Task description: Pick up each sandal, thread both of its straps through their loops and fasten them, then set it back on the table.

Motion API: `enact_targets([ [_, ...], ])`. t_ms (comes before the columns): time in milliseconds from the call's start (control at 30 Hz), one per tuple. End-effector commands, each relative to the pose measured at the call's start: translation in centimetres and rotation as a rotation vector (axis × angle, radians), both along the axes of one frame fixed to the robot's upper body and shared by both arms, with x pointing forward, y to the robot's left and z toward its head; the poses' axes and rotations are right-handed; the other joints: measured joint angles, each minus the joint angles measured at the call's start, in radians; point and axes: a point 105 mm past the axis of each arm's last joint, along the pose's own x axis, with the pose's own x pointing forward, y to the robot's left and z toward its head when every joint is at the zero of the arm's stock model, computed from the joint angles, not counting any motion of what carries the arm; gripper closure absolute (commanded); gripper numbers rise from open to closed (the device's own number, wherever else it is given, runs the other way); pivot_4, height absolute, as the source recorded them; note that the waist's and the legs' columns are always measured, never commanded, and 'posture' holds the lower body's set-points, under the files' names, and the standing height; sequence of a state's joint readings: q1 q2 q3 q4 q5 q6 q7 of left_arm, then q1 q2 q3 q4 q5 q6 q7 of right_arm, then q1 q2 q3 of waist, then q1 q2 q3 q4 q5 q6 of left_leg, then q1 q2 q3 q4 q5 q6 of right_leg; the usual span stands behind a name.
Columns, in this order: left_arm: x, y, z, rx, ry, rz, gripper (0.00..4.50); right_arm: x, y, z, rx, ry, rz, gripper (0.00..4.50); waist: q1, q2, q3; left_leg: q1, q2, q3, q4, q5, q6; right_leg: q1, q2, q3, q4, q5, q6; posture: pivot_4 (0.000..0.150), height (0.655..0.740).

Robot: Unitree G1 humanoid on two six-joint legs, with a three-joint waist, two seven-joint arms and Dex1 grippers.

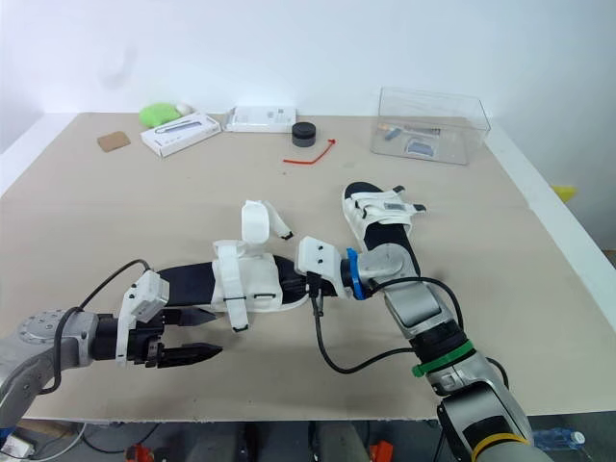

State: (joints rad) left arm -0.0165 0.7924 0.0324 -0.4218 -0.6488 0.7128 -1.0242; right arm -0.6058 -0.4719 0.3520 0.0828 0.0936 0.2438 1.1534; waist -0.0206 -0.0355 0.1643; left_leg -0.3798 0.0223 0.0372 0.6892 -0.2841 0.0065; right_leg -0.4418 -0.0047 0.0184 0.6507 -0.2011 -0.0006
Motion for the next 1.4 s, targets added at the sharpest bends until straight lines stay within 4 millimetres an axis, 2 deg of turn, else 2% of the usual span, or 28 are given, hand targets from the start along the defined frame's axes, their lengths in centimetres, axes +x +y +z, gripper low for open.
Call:
enact_targets([
  [33,0.1,-0.5,0.3,-0.012,-0.032,-0.026,0.85,0.1,0.3,0.7,0.01,-0.025,0.014,4.5,0.0,0.0,0.0,0.0,0.0,0.0,0.0,0.0,0.0,0.0,0.0,0.0,0.0,0.0,0.0,0.15,0.74],
  [167,-0.1,-1.4,0.3,-0.031,-0.017,-0.07,0.85,0.1,0.2,0.7,0.007,-0.027,0.015,4.5,0.0,0.0,0.0,0.0,0.0,0.0,0.0,0.0,0.0,0.0,0.0,0.0,0.0,0.0,0.0,0.15,0.74],
  [533,0.9,-3.7,0.0,-0.089,-0.01,-0.113,0.85,-0.2,-0.1,0.7,-0.002,-0.03,0.014,4.5,0.0,0.0,0.0,0.0,0.0,0.001,0.0,0.0,0.0,0.0,0.0,0.0,0.0,0.0,0.001,0.15,0.74],
  [600,0.8,-4.0,0.1,-0.094,-0.005,-0.131,1.37,-0.3,-0.1,0.7,-0.004,-0.031,0.014,4.5,0.0,0.0,0.0,0.0,0.0,0.0,0.0,0.0,0.0,0.0,0.0,0.0,0.0,0.0,0.0,0.15,0.74],
  [667,0.8,-3.9,0.0,-0.089,-0.001,-0.142,2.11,-0.3,-0.2,0.6,-0.006,-0.031,0.014,4.5,0.0,0.0,0.0,0.0,0.0,0.0,0.0,0.0,0.0,0.0,0.0,0.0,0.0,0.0,0.001,0.15,0.74],
  [700,0.7,-3.8,-0.1,-0.085,0.002,-0.144,2.65,-0.3,-0.2,0.6,-0.007,-0.03,0.014,4.5,-0.001,0.0,0.0,0.0,0.0,0.0,0.0,0.0,0.0,0.0,0.0,0.0,0.0,0.0,0.001,0.15,0.74],
  [733,0.7,-3.7,-0.1,-0.085,0.005,-0.143,2.96,-0.3,-0.2,0.6,-0.007,-0.03,0.014,4.5,-0.001,0.0,0.0,0.0,0.0,0.0,0.0,0.0,0.0,0.0,0.0,0.0,0.0,0.0,0.001,0.15,0.74],
  [800,0.6,-3.4,0.0,-0.084,0.008,-0.142,3.9,-0.3,-0.2,0.6,-0.008,-0.03,0.015,4.5,-0.001,0.0,0.0,0.0,0.0,0.0,0.0,0.0,0.0,0.0,0.001,0.0,0.0,0.0,0.001,0.15,0.74],
  [867,0.4,-3.2,0.1,-0.084,0.009,-0.144,4.49,-0.4,-0.2,0.6,-0.008,-0.028,0.017,4.5,-0.001,0.0,0.0,0.0,0.0,0.0,0.0,0.0,0.0,0.0,0.001,0.0,0.0,0.0,0.0,0.15,0.74],
  [1133,-2.0,-2.5,-0.3,-0.054,0.017,-0.176,4.49,-0.4,0.0,0.6,-0.006,-0.026,0.021,4.5,-0.003,0.0,0.0,0.0,0.0,0.0,-0.001,0.0,0.0,0.0,0.0,0.0,0.0,0.0,0.0,0.15,0.74],
  [1400,-3.9,-2.7,-0.8,-0.014,-0.021,-0.217,4.49,-0.4,0.3,0.5,-0.004,-0.021,0.03,4.5,-0.001,0.0,0.0,0.001,0.001,0.0,-0.001,0.0,0.0,0.0,0.0,0.0,0.0,-0.001,0.001,0.15,0.74],
])
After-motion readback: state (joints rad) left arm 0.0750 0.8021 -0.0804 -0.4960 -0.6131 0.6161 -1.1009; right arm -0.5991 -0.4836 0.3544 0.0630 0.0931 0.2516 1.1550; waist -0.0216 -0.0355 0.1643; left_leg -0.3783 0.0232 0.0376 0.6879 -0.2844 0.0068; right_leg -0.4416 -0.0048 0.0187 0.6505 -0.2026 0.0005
